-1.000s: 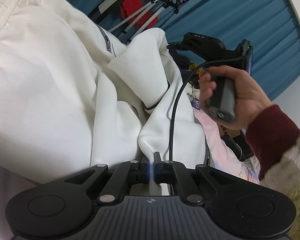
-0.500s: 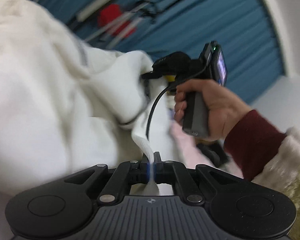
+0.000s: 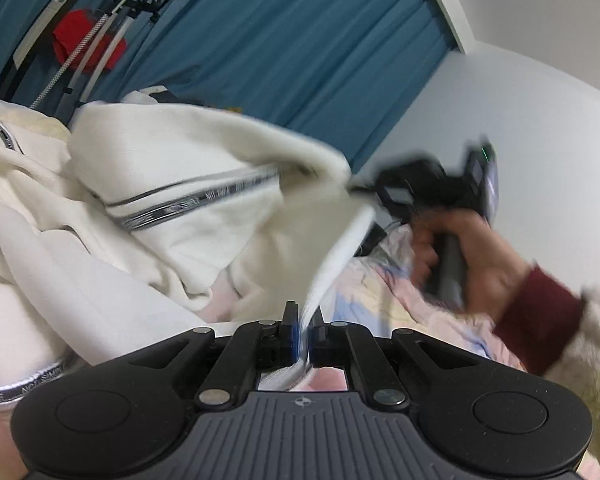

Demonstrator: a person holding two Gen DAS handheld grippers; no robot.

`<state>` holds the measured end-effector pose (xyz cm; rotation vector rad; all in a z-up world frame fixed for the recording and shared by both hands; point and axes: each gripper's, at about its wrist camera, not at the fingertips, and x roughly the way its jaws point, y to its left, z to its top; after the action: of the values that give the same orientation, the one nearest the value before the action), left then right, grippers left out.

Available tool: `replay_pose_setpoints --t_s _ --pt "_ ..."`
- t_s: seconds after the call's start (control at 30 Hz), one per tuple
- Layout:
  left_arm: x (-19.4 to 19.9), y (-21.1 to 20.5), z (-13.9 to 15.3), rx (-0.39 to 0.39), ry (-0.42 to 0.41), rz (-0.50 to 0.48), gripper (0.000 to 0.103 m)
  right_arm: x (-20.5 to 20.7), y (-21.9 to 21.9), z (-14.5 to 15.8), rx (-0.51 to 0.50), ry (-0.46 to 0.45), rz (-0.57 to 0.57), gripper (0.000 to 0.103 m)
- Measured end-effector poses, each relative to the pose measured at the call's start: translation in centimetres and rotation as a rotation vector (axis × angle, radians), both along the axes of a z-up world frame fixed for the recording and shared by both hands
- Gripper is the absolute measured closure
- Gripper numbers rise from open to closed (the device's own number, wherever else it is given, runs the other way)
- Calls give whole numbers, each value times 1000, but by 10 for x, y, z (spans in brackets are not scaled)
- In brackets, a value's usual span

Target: Fold clothes

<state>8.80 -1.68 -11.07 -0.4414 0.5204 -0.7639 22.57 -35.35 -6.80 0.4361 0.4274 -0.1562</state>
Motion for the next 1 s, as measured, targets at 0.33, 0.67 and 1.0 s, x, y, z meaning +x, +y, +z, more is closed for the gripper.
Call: replay_pose_setpoints --t_s 0.33,0.67,1.0 --pt "-15 -34 -33 216 51 -19 97 -90 -92 -139 348 323 -66 96" --pt "-29 -48 -28 387 92 19 97 -76 -119 -158 447 252 -98 64" --pt "-15 -53 -32 396 111 6 97 -36 -181 -195 467 116 -102 52"
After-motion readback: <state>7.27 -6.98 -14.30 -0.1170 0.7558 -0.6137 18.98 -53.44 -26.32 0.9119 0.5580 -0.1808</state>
